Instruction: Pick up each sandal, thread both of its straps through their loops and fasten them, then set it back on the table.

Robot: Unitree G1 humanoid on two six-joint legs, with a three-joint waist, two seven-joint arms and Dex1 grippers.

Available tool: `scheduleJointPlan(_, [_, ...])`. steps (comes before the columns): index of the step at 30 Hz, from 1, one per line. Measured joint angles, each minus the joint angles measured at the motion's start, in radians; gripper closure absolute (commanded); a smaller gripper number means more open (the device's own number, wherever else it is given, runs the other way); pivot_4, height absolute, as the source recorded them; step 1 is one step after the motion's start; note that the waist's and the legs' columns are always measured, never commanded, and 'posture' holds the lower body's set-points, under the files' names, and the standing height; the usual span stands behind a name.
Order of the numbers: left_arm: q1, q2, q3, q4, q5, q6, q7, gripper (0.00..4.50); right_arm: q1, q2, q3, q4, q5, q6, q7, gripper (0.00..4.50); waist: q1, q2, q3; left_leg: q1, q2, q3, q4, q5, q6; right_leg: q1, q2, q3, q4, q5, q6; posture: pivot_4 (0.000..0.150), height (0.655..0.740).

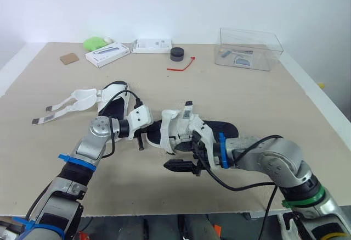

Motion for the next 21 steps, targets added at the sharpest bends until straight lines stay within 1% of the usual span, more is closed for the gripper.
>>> scheduleJointPlan(1, [0.000, 0.000, 0.000, 0.000, 0.001, 0.000, 0.000, 4.50, -0.002, 0.008, 0.000, 0.006, -0.006, 0.005, -0.001, 1.33, 0.000, 0.000, 0.000, 0.000, 0.000, 0.000, 0.000, 0.000, 0.000, 0.000, 0.000, 0.000, 0.000, 0.000, 0.000, 0.150, 0.7400])
scheduleJointPlan(2, [0.000, 0.000, 0.000, 0.000, 0.001, 0.000, 0.000, 4.50, -0.003, 0.016, 0.000, 0.008, -0.012, 0.010, -0.004, 1.33, 0.000, 0.000, 0.000, 0.000, 0.000, 0.000, 0.000, 0.000, 0.000, 0.000, 0.000, 0.000, 0.000, 0.000, 0.000, 0.150, 0.7400])
scheduleJointPlan(3, [0.000, 0.000, 0.000, 0.000, 0.001, 0.000, 0.000, 4.50, -0.006, 0.025, 0.000, 0.016, -0.020, 0.016, -0.010, 2.07, 0.000, 0.000, 0.000, 0.000, 0.000, 0.000, 0.000, 0.000, 0.000, 0.000, 0.001, 0.000, 0.000, 0.000, 0.000, 0.150, 0.7400])
scheduleJointPlan(5, [0.000, 0.000, 0.000, 0.000, 0.001, 0.000, 0.001, 4.50, -0.016, 0.038, -0.001, 0.025, -0.041, 0.030, -0.015, 2.52, 0.000, 0.000, 0.000, 0.000, 0.000, 0.000, 0.000, 0.000, 0.000, 0.000, 0.000, 0.000, 0.000, 0.000, -0.001, 0.150, 0.7400])
scheduleJointPlan(6, [0.000, 0.000, 0.000, -0.001, 0.001, 0.000, 0.001, 4.50, -0.016, 0.043, -0.001, 0.025, -0.045, 0.036, -0.016, 2.99, 0.000, 0.000, 0.000, 0.000, 0.000, 0.000, 0.000, 0.000, 0.000, 0.000, 0.000, 0.000, 0.000, 0.000, -0.001, 0.150, 0.7400])
scheduleJointPlan(7, [0.000, 0.000, 0.000, -0.001, 0.000, 0.000, 0.001, 4.50, -0.016, 0.046, -0.001, 0.026, -0.047, 0.038, -0.016, 2.99, 0.000, 0.000, 0.000, 0.000, 0.000, 0.000, 0.000, 0.000, 0.000, 0.000, 0.000, 0.000, 0.000, 0.000, -0.001, 0.150, 0.7400])
scheduleJointPlan(9, [0.000, -0.001, 0.000, -0.001, 0.000, 0.001, 0.002, 4.50, -0.016, 0.062, -0.004, 0.032, -0.053, 0.060, -0.019, 4.04, 0.000, 0.000, 0.000, 0.000, 0.000, 0.000, 0.000, 0.000, 0.000, 0.000, 0.000, 0.000, 0.000, 0.000, -0.001, 0.150, 0.7400])
scheduleJointPlan(10, [0.000, -0.001, 0.000, -0.001, 0.000, 0.001, 0.003, 4.50, -0.016, 0.068, -0.007, 0.036, -0.054, 0.065, -0.021, 4.30, 0.000, 0.000, 0.000, 0.000, 0.000, 0.000, 0.000, 0.000, 0.000, 0.000, 0.000, 0.000, 0.000, 0.000, -0.001, 0.150, 0.7400])
scheduleJointPlan(11, [0.000, -0.002, 0.000, -0.001, 0.000, 0.001, 0.004, 4.50, -0.016, 0.078, -0.012, 0.045, -0.054, 0.078, -0.026, 4.44, 0.000, 0.000, 0.000, 0.000, 0.000, 0.000, 0.000, 0.000, 0.000, 0.000, 0.000, 0.000, 0.000, 0.000, -0.001, 0.150, 0.7400])
scheduleJointPlan(18, [0.000, -0.005, 0.001, -0.001, -0.002, 0.002, 0.004, 4.50, -0.016, 0.117, -0.064, 0.060, -0.048, 0.156, -0.036, 4.44, 0.000, 0.000, 0.000, -0.001, 0.000, 0.000, 0.000, 0.000, 0.000, 0.000, 0.000, 0.000, 0.000, 0.000, -0.001, 0.150, 0.7400])
scheduleJointPlan(21, [0.002, -0.007, 0.002, -0.003, -0.006, 0.003, 0.004, 4.50, -0.016, 0.161, -0.123, 0.065, -0.005, 0.209, -0.039, 4.44, 0.000, 0.000, 0.000, -0.001, 0.000, -0.001, 0.000, 0.000, 0.000, 0.000, 0.000, 0.000, 0.000, 0.000, -0.001, 0.150, 0.7400])
